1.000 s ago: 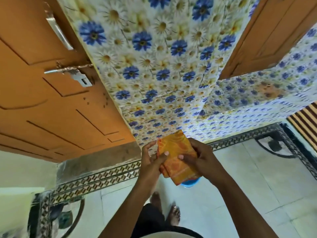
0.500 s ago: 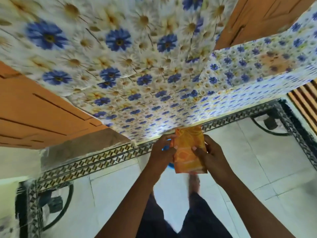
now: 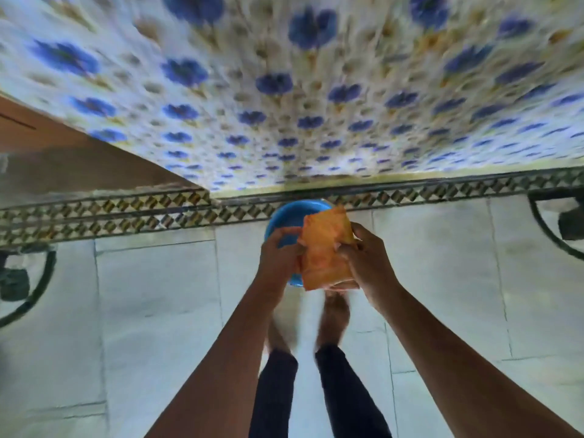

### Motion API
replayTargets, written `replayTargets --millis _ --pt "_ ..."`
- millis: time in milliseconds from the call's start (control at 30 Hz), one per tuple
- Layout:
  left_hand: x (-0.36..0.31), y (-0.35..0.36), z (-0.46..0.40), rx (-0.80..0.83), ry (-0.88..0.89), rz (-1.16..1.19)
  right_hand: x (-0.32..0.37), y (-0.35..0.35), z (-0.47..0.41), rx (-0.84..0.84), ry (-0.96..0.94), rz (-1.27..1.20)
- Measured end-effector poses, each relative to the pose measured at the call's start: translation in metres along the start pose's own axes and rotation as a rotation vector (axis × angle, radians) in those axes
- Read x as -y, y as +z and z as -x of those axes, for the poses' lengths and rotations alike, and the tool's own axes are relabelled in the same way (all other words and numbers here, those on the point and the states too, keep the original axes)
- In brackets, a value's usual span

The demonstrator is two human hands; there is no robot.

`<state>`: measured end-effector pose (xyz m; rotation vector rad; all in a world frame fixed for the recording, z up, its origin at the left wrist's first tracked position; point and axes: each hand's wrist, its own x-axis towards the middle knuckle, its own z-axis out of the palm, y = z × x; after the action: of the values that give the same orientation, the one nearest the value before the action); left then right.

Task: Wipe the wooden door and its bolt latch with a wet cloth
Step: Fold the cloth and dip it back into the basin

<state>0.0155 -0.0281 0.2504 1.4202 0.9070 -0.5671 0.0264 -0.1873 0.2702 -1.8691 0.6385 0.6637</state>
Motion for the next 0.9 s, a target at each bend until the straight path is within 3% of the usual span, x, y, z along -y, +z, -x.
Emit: replayTargets --millis 100,267,433,667,767,833,900 --pt "0.051 0.013 -0.062 -0.107 0.063 -0.149 -0.053 0.030 -0.063 -0.025 0.030 0.125" --pt "0.112 0.035 -0.151 -0.143 0.149 -0.438 -0.126 0.082 -0.160 -0.090 0.092 0.215" --pt "0.145 0.050 -0.212 -0.145 0.090 -0.525 -0.178 0.126 -0.231 -0.050 0.126 0.230" --pt "0.186 0.053 -0.272 -0.135 -0.073 -0.635 -0.222 0.148 -0.279 -0.010 0.092 0.574" --pt "0.189 0.054 -0.276 -0.163 -0.029 -0.660 -0.220 0.151 -0.287 -0.031 -0.047 0.547" --pt "0.197 0.057 -0.287 -0.135 -0.016 -0.719 -0.221 0.158 -0.300 0.014 -0.018 0.367" --pt "0.205 0.060 -0.300 -0.140 0.007 -0.805 -0.227 0.162 -0.310 0.036 0.009 0.371"
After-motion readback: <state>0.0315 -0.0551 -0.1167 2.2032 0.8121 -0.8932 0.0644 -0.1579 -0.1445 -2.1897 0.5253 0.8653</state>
